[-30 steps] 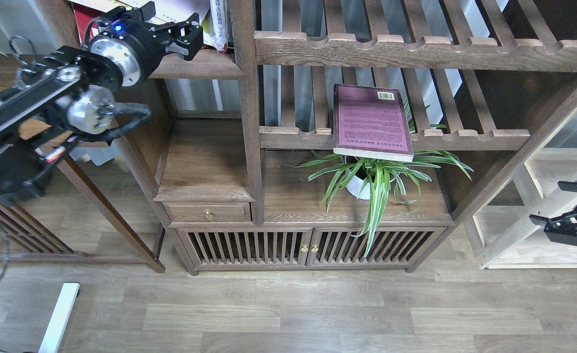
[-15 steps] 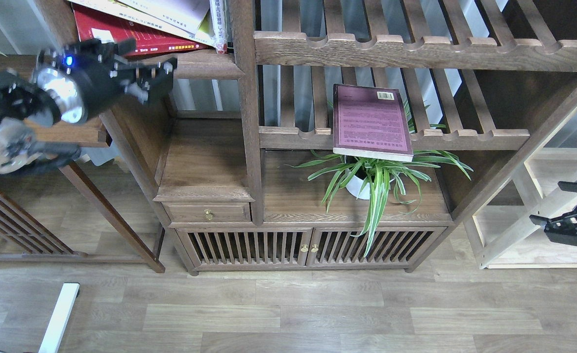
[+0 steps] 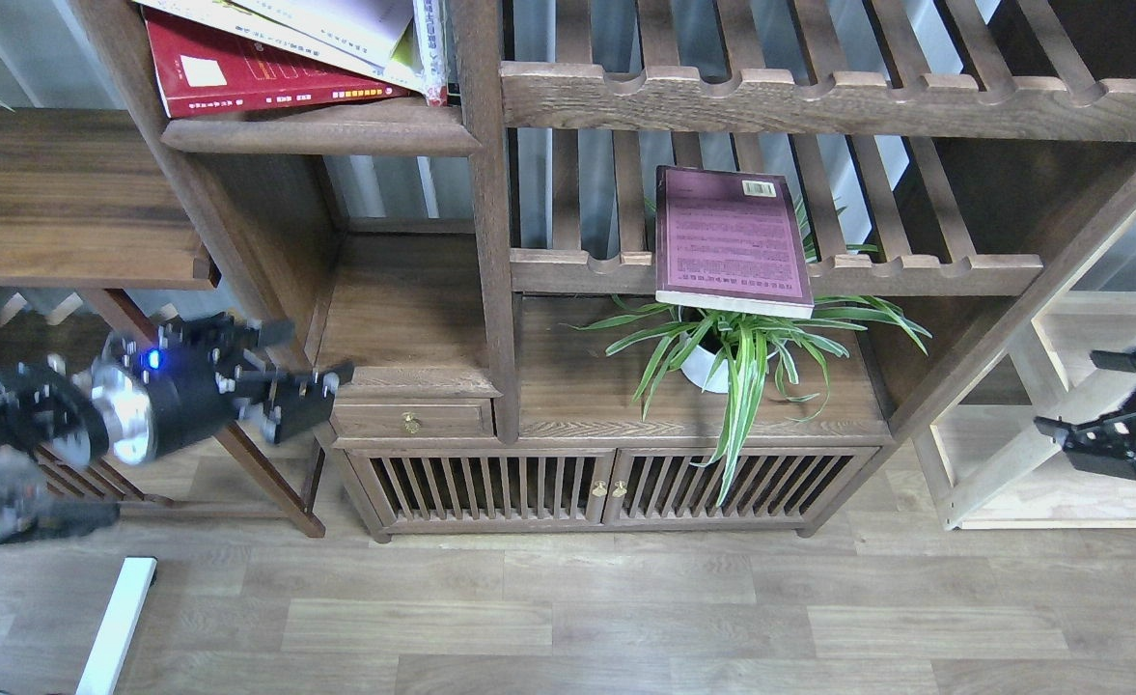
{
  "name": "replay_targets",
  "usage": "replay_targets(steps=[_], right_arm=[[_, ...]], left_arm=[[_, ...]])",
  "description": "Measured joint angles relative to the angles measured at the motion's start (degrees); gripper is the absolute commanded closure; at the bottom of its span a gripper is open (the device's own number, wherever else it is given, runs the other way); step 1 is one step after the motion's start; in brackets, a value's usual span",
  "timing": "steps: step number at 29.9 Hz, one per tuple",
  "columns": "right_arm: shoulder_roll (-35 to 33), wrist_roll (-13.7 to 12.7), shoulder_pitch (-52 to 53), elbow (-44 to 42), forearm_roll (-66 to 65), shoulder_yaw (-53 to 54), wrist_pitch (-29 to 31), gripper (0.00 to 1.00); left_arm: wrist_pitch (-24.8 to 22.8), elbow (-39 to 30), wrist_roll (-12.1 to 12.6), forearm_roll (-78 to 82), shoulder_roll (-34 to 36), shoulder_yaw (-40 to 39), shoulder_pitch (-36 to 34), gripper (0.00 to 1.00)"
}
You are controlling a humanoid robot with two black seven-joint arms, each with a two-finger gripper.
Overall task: Organize books on shelf
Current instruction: 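Withdraw the left gripper downward from the top shelf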
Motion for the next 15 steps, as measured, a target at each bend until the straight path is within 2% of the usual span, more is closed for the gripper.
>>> replay_targets(steps=[3, 7, 15], right_arm=[[1.1, 0.0, 0.1, 2.0, -0.4, 0.6, -4.3, 0.0], [5.7, 0.0, 0.0, 3.9, -1.0, 0.6, -13.3, 0.02], [14.8, 0.0, -2.2, 4.8, -6.8, -0.3, -33.5, 0.03]], left_arm=[[0.0, 0.6, -1.7, 3.9, -0.6, 0.0, 6.0, 0.21], [0.8, 1.8, -3.7, 7.1, -2.8, 0.0, 11.8, 0.21], [3.6, 5.7, -6.5, 8.2, -4.7, -0.1, 15.3, 0.21]])
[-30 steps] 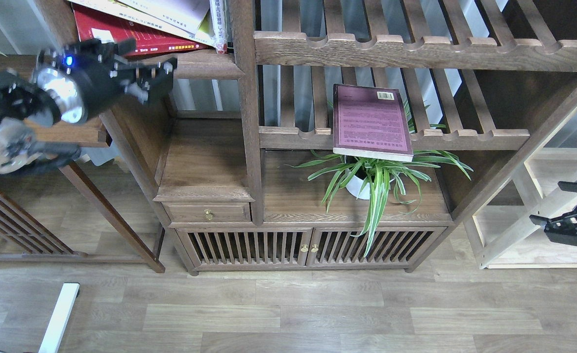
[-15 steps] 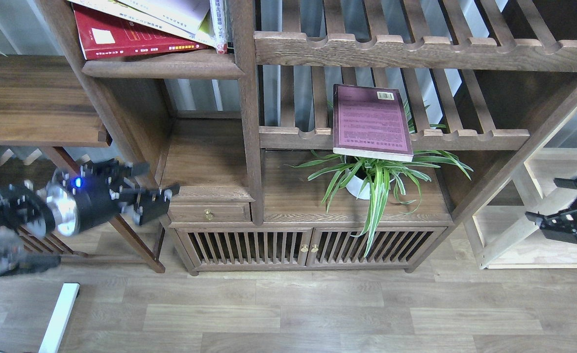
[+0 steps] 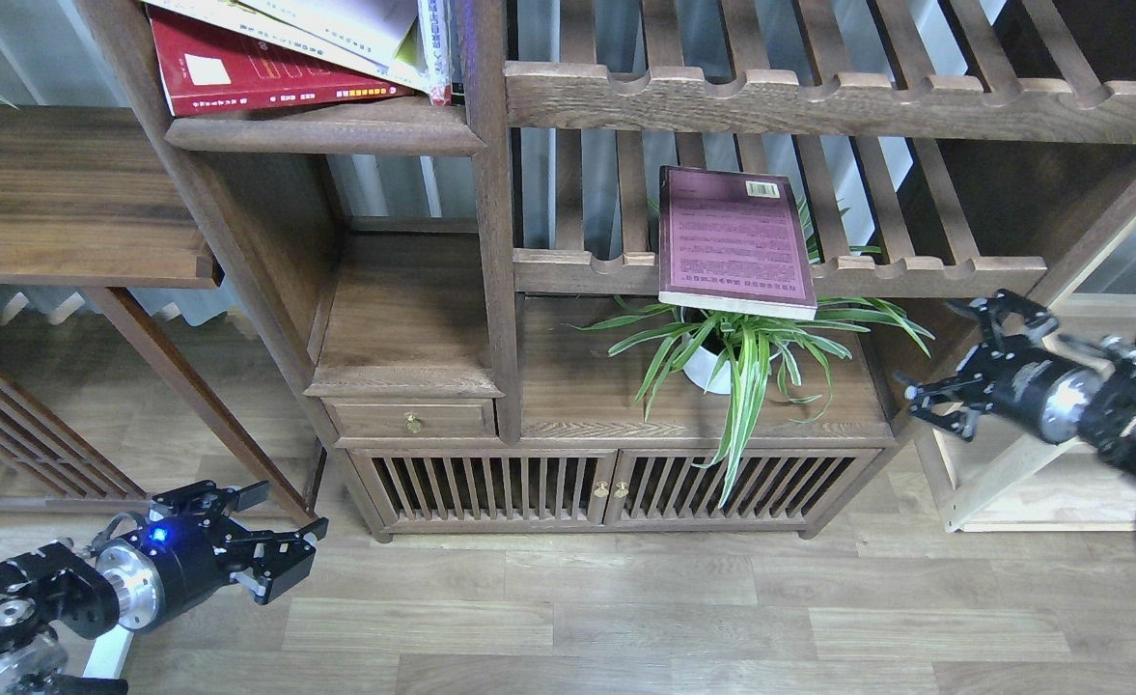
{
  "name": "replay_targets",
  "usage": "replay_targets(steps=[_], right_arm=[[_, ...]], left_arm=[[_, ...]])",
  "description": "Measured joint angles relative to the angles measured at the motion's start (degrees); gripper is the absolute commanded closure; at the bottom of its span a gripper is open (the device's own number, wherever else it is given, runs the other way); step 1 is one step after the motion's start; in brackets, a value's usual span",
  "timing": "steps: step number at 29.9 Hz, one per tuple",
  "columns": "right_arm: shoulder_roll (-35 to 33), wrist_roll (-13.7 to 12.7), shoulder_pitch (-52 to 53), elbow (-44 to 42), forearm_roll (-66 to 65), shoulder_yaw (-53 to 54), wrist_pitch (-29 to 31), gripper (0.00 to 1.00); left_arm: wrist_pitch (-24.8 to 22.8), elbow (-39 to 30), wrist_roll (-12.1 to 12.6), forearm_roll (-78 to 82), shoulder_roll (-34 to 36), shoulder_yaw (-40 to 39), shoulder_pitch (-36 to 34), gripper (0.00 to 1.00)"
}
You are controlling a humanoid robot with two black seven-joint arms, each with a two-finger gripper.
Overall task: Organize books on shelf
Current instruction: 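Withdraw the left gripper downward from the top shelf, then reach the right gripper to the maroon book on the middle shelf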
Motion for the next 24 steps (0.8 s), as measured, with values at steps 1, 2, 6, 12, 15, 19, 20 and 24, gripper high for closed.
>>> replay_targets(steps=[1, 2, 6, 12, 15, 19, 20, 24], right_arm=[[0.7, 0.0, -0.5, 0.0, -1.0, 0.0, -2.3, 0.03], [1.5, 0.0, -1.2, 0.0, -2.4, 0.0, -5.0, 0.03], [4.3, 0.0, -4.8, -0.1, -8.5, -0.1, -14.6, 0.03], [9.4, 0.0, -7.2, -0.4, -11.4, 0.0, -16.2, 0.03], [10.8, 0.0, -7.0, -0.5, -11.5, 0.3, -16.2, 0.03], [11.8, 0.0, -5.2, -0.9, -11.6, 0.7, -16.2, 0.03], [11.9, 0.0, -4.5, -1.0, -11.6, 0.8, -16.2, 0.03], [11.9, 0.0, -2.0, -1.4, -11.7, 0.8, -16.2, 0.04]], left_arm=[[0.1, 0.5, -0.1, 0.0, -0.3, -0.1, 0.0, 0.21], [0.1, 0.9, -0.2, 0.1, -0.6, -0.1, 0.0, 0.21], [0.3, 2.1, -0.3, 0.1, -1.3, -0.3, -0.6, 0.21], [0.4, 3.0, -0.3, 0.1, -1.7, -0.4, -1.3, 0.21], [0.4, 3.2, -0.2, 0.1, -1.7, -0.2, -1.6, 0.2], [0.1, 3.8, -0.2, 0.1, -1.4, 0.1, -1.7, 0.2], [-0.1, 4.1, -0.2, 0.1, -1.3, 0.3, -1.8, 0.2], [-0.3, 5.2, -0.2, 0.1, -1.3, 0.6, -1.9, 0.2]])
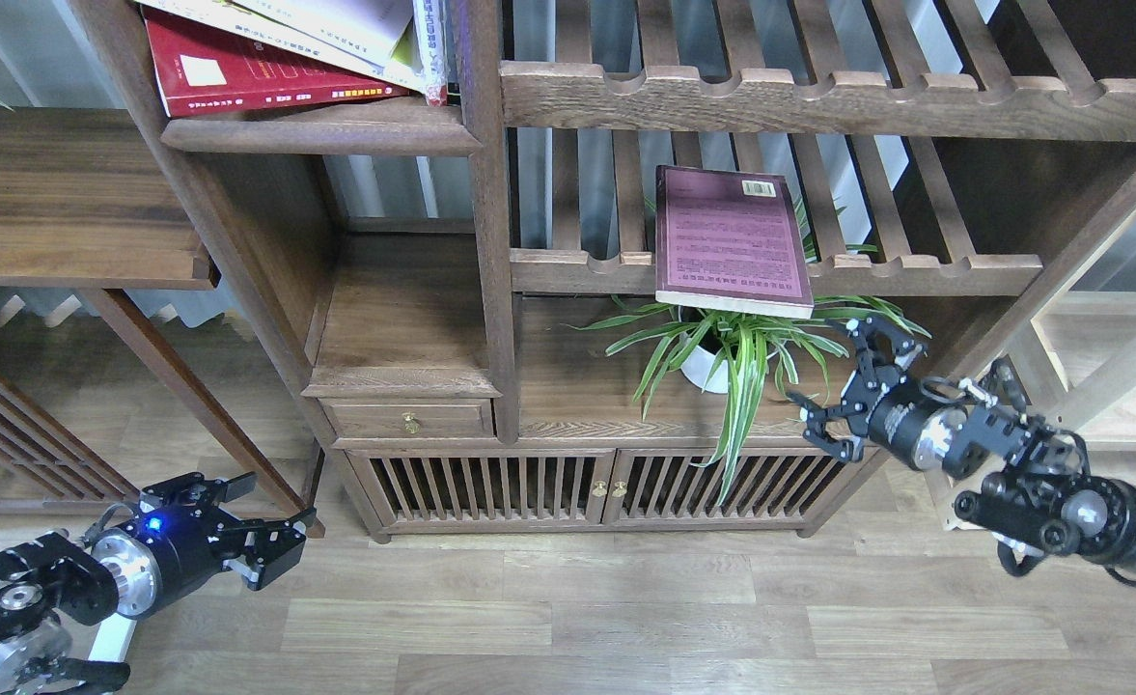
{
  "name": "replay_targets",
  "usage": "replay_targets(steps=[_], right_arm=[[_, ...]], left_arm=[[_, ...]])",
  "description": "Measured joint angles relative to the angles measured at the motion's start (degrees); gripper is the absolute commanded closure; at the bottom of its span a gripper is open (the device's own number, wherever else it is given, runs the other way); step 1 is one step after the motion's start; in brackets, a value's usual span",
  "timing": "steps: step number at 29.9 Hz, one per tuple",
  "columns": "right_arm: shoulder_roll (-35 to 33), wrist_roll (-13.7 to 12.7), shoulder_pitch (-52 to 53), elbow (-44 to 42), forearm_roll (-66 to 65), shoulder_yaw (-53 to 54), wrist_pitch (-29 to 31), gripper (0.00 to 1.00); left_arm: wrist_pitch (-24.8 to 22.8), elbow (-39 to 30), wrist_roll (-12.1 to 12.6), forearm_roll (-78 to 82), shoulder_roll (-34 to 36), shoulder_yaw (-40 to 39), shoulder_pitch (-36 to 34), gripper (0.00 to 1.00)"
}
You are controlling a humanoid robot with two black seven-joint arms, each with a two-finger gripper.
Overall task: Organize books on shelf
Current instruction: 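Reach the right gripper to the maroon book on the middle shelf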
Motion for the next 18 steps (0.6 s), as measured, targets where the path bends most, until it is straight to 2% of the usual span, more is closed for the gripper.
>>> replay_targets(steps=[6, 15, 18], right_arm=[[0.8, 0.0, 2.3, -1.7, -0.7, 0.0, 0.0, 0.04], [5.5, 0.0, 3.1, -5.1, -2.0, -0.1, 0.0, 0.04], [7.5, 0.0, 3.6, -6.8, -2.0, -0.2, 0.0, 0.08]], left_arm=[[0.0, 1.4, 0.0, 0.0, -0.2, 0.0, -0.2, 0.2], [0.0, 2.3, 0.0, 0.0, -0.3, 0.6, -0.3, 0.2], [0.0, 2.8, -0.1, 0.1, -0.4, 0.6, -0.2, 0.2]])
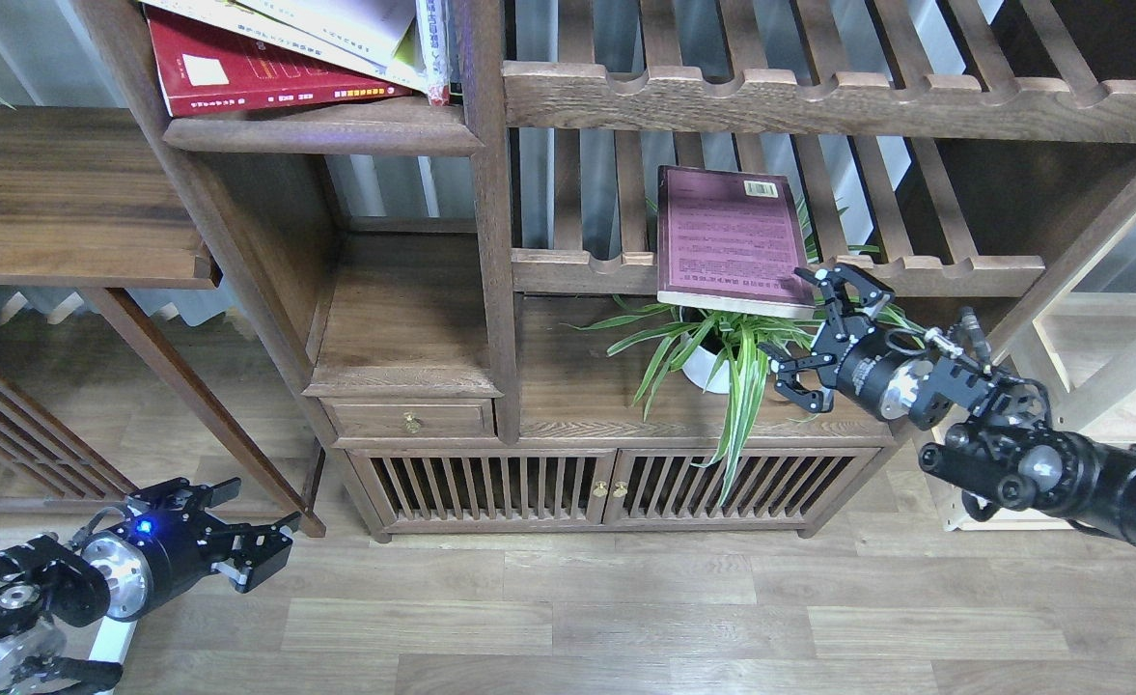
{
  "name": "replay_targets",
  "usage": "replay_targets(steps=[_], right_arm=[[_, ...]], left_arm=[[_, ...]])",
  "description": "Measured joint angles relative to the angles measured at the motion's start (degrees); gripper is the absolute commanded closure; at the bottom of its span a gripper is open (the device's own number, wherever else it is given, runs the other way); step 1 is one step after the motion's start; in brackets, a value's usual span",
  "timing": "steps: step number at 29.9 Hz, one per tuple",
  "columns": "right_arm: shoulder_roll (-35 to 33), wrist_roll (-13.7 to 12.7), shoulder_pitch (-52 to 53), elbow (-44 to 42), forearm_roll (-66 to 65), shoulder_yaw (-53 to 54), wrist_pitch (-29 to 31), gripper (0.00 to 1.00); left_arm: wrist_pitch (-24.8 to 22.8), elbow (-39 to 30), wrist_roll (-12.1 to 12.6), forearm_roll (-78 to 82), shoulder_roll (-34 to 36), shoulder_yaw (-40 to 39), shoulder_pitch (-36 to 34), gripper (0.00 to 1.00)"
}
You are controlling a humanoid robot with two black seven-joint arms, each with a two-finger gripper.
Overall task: Organize books on shelf
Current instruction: 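Reach the right gripper to the maroon book on the middle shelf, then grasp the maroon book with the right gripper and pull it off the shelf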
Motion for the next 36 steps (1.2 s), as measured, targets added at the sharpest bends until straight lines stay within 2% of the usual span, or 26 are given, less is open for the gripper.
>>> replay_targets(steps=[5, 8, 11, 15, 19, 22, 23, 24, 27, 36], right_arm=[[1.1, 0.0, 1.9, -1.8, 0.0, -0.7, 0.0, 0.12], [2.0, 0.0, 2.4, -4.1, -0.1, -1.7, 0.0, 0.2], [4.2, 0.0, 2.7, -7.0, -0.4, -3.3, 0.0, 0.33], [5.8, 0.0, 2.7, -8.7, -0.5, -4.1, 0.0, 0.56], [6.7, 0.0, 3.1, -9.1, -0.8, -5.7, 0.0, 0.59], [6.9, 0.0, 3.4, -9.2, -0.8, -6.3, 0.0, 0.77], [6.9, 0.0, 3.4, -9.2, -0.7, -6.4, 0.0, 0.88], [6.9, 0.0, 3.4, -9.2, -0.6, -6.4, 0.0, 0.95], [6.9, 0.0, 3.6, -9.2, -0.3, -6.3, 0.0, 1.0], [6.6, 0.0, 3.3, -7.9, 1.2, -4.4, 0.0, 1.0]], left_arm=[[0.1, 0.3, -0.1, 0.0, 0.0, 0.0, 0.0, 0.2], [0.1, 0.4, -0.1, 0.0, 0.0, 0.0, 0.0, 0.2], [0.2, 0.6, -0.1, 0.0, -0.2, -0.1, 0.0, 0.2], [0.2, 0.8, -0.1, 0.0, -0.4, -0.1, -0.2, 0.2], [0.2, 1.0, -0.2, 0.0, -0.4, -0.1, -0.2, 0.2], [0.2, 1.1, -0.4, 0.0, -0.4, -0.1, -0.3, 0.2], [0.2, 1.2, -0.4, 0.0, -0.4, -0.1, -0.3, 0.2], [0.2, 1.2, -0.4, 0.1, -0.4, -0.1, -0.3, 0.2], [0.2, 1.3, -0.5, 0.2, -0.4, -0.1, -0.3, 0.2], [0.2, 2.0, -0.6, 0.2, -0.8, -0.1, -0.3, 0.19]])
